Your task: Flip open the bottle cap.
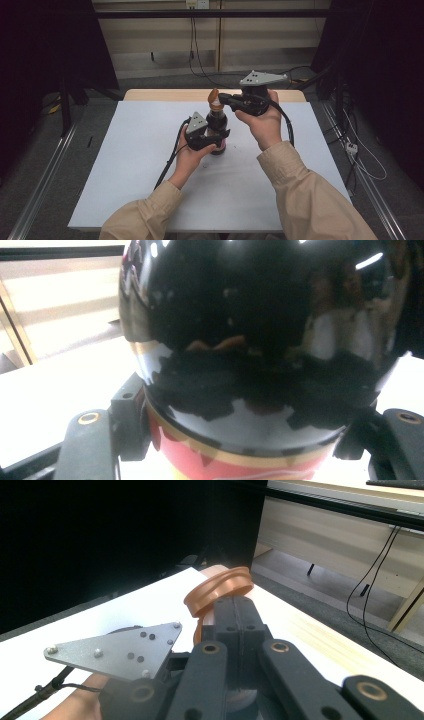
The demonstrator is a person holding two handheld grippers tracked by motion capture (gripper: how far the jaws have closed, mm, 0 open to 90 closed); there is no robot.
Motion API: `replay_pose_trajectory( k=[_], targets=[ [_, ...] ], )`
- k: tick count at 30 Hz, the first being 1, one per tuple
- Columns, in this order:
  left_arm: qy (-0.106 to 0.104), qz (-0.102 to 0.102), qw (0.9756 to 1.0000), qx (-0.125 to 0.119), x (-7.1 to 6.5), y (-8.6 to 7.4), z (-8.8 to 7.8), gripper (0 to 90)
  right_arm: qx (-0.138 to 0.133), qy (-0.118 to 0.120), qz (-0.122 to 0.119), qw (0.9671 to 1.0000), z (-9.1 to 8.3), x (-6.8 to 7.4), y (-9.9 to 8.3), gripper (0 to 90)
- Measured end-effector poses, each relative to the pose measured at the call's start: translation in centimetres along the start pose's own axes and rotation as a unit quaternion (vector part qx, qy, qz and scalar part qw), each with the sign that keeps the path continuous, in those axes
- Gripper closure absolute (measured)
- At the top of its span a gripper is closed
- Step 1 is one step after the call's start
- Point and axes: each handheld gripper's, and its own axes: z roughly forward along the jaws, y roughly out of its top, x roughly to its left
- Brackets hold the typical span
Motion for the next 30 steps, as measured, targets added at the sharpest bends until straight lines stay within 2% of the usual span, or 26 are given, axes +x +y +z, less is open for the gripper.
replay_pose_trajectory(
  k=[10, 17, 24, 26, 28, 30],
  targets=[
    [0.000, -0.007, 1.0000, -0.005, -0.13, 0.00, 0.06, 29.4, -0.003, 0.002, -0.002, 1.0000, 0.14, 0.21, 0.28, 90.0],
    [-0.001, 0.001, 1.0000, 0.001, 0.01, -0.01, 0.00, 29.4, -0.005, 0.003, -0.004, 1.0000, 0.17, 0.20, 0.37, 90.0],
    [-0.002, 0.002, 1.0000, -0.001, 0.02, -0.04, 0.05, 29.3, -0.012, 0.006, -0.001, 0.9999, 0.50, 0.31, 0.44, 90.0],
    [-0.002, 0.001, 1.0000, -0.001, 0.04, -0.04, 0.05, 29.3, -0.011, 0.010, -0.001, 0.9999, 0.68, 0.45, 0.46, 90.0],
    [-0.002, -0.008, 0.9999, -0.007, -0.05, -0.06, 0.12, 29.2, -0.012, 0.012, -0.003, 0.9998, 0.75, 0.62, 0.52, 90.0],
    [-0.001, 0.000, 1.0000, -0.002, 0.01, -0.07, 0.04, 29.1, -0.016, 0.014, -0.006, 0.9998, 0.71, 0.68, 0.58, 90.0]
  ],
)
